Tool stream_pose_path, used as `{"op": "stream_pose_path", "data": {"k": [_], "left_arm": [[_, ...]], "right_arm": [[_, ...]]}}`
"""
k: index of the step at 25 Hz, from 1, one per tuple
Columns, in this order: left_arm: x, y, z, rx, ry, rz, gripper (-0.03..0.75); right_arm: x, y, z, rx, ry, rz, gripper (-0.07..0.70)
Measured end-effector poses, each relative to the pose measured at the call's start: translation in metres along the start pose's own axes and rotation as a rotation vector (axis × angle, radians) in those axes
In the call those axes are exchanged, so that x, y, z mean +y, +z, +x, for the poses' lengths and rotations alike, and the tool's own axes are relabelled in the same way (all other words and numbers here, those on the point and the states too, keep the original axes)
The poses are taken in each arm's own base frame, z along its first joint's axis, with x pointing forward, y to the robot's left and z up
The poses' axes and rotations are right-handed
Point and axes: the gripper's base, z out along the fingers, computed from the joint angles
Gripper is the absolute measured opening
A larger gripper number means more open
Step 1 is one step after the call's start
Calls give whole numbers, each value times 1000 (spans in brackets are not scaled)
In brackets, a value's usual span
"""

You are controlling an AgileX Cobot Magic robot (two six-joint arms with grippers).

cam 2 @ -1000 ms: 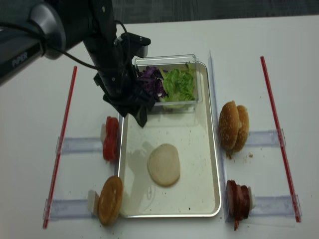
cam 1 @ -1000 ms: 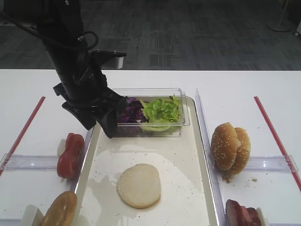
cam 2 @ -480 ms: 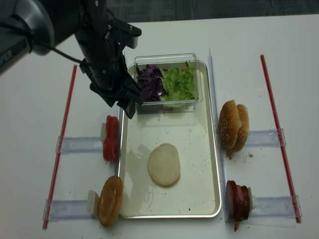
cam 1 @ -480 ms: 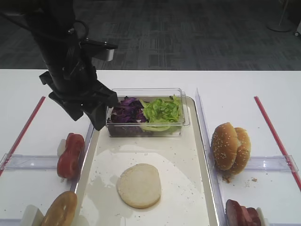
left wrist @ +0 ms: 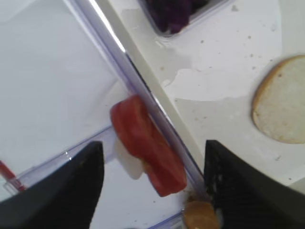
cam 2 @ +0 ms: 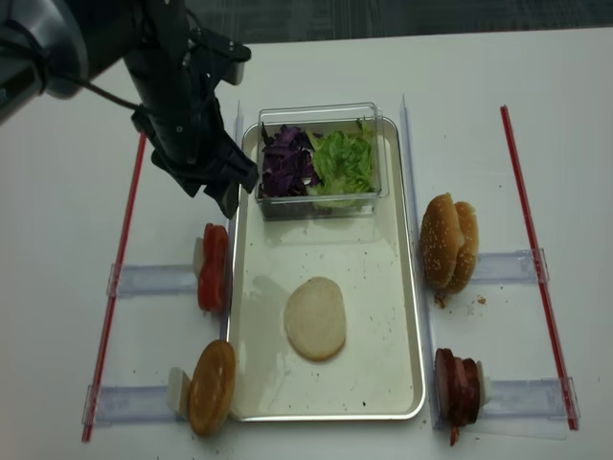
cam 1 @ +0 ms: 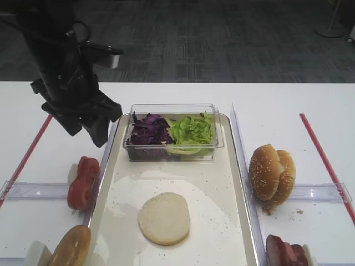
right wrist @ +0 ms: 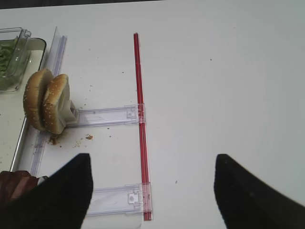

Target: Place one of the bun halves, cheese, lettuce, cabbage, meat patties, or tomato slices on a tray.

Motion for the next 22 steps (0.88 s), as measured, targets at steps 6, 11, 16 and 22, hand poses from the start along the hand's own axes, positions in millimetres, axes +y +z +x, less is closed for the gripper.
{"op": "stream_pose_path", "data": {"k": [6,11,16,22], "left_arm": [[43,-2,7,-2,-100,-14,420],[85,-4,19,3,-198,-52,419],[114,-5,30,7,-273,-76,419],[114,-5,30,-8,-296,-28,419]], "right_arm": [[0,0,0,0,0,0,552],[0,0,0,0,0,0,552],[0,0,0,0,0,0,552],[0,0,0,0,0,0,552]]}}
